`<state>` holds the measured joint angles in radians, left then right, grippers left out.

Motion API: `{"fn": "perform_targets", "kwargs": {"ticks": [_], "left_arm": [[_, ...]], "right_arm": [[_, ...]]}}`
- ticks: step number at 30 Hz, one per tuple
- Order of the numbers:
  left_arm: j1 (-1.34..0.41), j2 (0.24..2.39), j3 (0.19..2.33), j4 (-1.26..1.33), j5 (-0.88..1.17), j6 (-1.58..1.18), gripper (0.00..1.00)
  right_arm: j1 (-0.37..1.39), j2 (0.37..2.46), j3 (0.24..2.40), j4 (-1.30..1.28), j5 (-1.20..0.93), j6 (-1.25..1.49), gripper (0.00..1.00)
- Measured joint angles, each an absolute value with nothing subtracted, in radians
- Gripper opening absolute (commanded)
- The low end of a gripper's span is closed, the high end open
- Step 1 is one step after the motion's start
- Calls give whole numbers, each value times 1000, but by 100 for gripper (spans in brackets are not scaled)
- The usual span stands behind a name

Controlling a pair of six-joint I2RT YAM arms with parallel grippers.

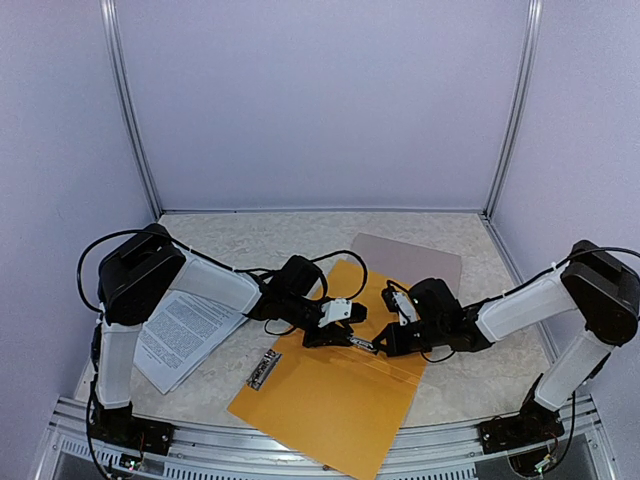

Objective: Put the files into the folder
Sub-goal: Open the spring clip on the folder.

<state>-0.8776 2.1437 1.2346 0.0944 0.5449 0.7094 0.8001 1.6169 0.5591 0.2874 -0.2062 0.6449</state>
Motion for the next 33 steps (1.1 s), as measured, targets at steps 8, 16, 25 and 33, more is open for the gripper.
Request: {"fn": "perform_targets", "kwargs": {"ticks": [8, 16, 25, 33], "left_arm": [[-878, 2144, 1233, 97, 545, 722, 27], [-879, 2144, 1233, 98, 544, 724, 27], [-880, 2144, 1233, 98, 544, 723, 26], [-881, 2144, 1233, 99, 543, 723, 26]], "right_arm": [[804, 1616, 588, 237, -174, 618, 0], [810, 1576, 588, 167, -167, 623, 18], [814, 1493, 567, 147, -151, 657, 27], [820, 1500, 567, 177, -175, 680, 23]]}}
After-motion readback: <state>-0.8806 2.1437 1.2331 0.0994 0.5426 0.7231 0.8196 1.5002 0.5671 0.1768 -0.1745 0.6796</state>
